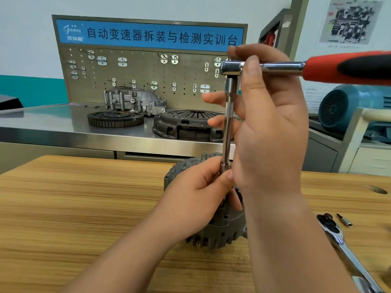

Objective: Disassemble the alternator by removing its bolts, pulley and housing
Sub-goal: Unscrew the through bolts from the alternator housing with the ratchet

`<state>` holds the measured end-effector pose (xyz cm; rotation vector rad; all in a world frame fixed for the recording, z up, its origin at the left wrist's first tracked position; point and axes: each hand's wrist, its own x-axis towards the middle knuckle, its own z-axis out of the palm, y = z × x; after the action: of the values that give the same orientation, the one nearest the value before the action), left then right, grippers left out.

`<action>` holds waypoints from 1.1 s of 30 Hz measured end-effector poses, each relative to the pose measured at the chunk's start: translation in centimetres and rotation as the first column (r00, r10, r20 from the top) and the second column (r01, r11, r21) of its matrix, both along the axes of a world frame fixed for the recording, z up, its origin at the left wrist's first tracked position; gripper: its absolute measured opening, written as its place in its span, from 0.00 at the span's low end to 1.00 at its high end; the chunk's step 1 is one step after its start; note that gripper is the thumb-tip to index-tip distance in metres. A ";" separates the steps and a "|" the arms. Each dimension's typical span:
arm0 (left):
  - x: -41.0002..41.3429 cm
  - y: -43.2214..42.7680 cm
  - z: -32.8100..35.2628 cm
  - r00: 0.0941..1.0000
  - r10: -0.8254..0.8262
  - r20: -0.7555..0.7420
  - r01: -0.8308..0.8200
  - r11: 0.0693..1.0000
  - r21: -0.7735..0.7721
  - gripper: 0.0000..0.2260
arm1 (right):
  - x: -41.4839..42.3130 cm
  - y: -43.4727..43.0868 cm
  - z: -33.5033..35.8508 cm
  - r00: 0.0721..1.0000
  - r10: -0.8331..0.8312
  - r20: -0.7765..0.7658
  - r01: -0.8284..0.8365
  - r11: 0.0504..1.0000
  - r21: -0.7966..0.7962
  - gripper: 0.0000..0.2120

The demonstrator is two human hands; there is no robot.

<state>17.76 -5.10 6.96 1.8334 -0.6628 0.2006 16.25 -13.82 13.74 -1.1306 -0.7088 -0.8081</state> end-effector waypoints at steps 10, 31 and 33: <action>0.1 0.1 -0.2 0.997 -0.049 0.059 0.050 0.999 -0.022 0.17 | 0.3 -1.2 0.9 0.829 0.537 -0.157 -0.490 0.833 0.257 0.13; 0.1 0.1 -0.3 0.997 -0.038 0.073 0.040 0.999 -0.013 0.15 | 0.5 -1.2 0.5 0.932 0.330 -0.151 -0.295 0.931 0.217 0.10; 0.1 0.2 -0.3 0.997 -0.021 0.079 0.020 1.000 0.003 0.12 | 0.4 -1.1 0.6 0.911 0.387 -0.141 -0.352 0.909 0.222 0.10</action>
<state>17.84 -4.94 6.68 1.8276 -0.7371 0.2603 16.69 -14.97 14.33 -0.8453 -0.6507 -0.4305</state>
